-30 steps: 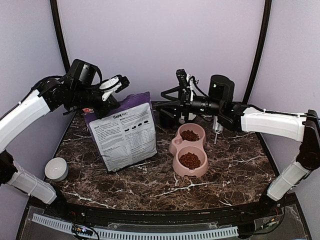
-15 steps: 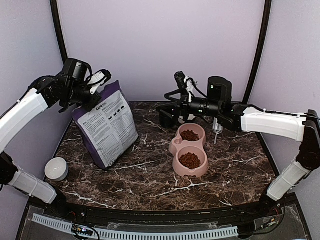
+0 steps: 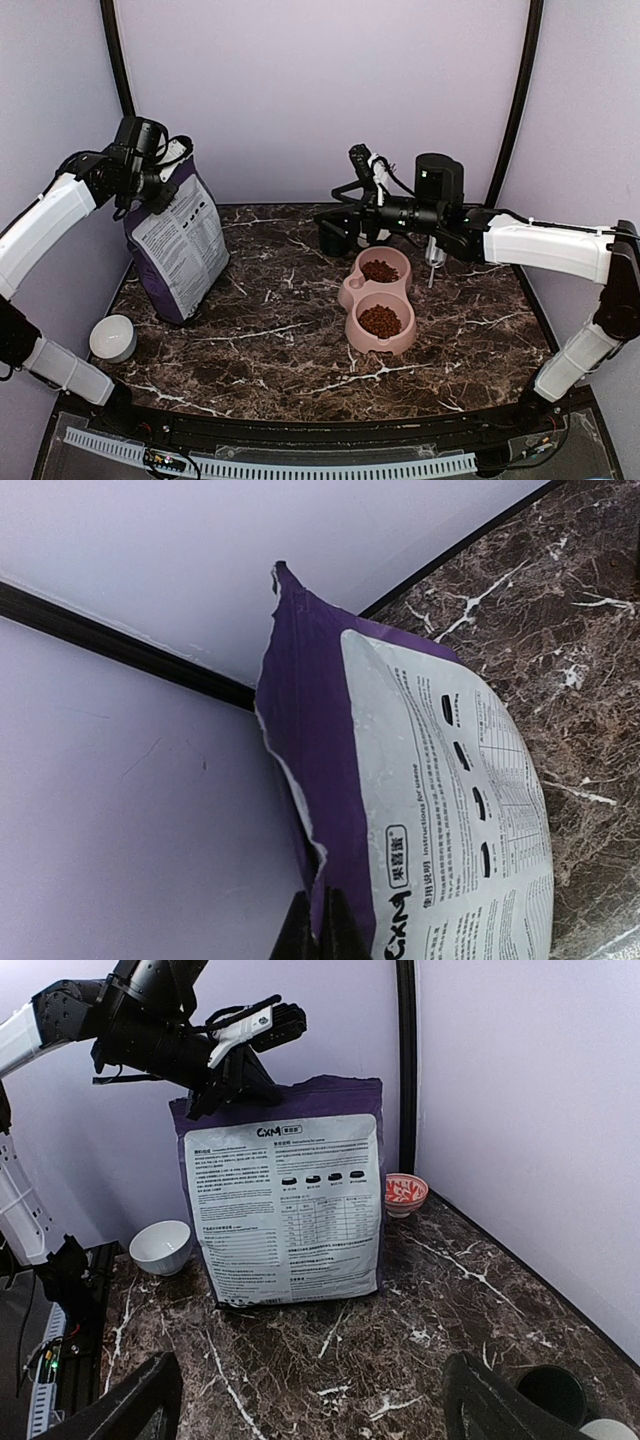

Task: Serve the pet food
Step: Move the pet food bag to the corner of the board.

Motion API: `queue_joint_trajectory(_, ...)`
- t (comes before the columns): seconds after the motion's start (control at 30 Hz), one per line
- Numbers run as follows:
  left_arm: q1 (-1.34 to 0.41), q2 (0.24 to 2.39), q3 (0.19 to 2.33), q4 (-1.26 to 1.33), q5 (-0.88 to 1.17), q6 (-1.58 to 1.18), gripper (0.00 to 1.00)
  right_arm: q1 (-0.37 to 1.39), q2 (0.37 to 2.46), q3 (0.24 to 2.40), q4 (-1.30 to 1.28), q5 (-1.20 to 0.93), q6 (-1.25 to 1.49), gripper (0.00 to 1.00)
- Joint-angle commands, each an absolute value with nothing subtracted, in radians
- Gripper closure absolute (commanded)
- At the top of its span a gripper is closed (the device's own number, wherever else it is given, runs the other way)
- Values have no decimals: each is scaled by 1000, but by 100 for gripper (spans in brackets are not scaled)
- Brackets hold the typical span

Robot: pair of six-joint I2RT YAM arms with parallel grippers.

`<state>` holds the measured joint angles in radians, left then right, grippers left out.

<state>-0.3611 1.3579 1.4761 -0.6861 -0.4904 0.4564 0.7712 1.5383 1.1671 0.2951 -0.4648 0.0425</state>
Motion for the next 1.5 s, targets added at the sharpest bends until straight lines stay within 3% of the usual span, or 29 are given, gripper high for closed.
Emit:
queue_joint_trajectory(0.0, -300, 1302, 1515, -457, -613, 492, 100, 776, 1496, 1170, 319, -434, 39, 9)
queue_joint_trajectory(0.8, -189, 1281, 1459, -382, -641, 485, 97, 752, 1511, 1164, 301, -413, 38, 9)
queue_joint_trajectory(0.9, -189, 1266, 1450, -403, -602, 462, 85, 751, 1512, 1164, 298, -410, 40, 9)
queue_joint_trajectory(1.0, -191, 1258, 1457, -450, -540, 427, 65, 749, 1514, 1166, 293, -403, 41, 9)
queue_joint_trajectory(1.17, -192, 1251, 1511, -525, -434, 355, 41, 744, 1512, 1171, 276, -383, 37, 9)
queue_joint_trajectory(1.33, -191, 1226, 1539, -538, -298, 297, 4, 718, 1493, 1165, 234, -348, 33, 9)
queue_joint_trajectory(1.47, -191, 1212, 1559, -521, -136, 246, 1, 675, 1446, 1135, 170, -279, 22, 8)
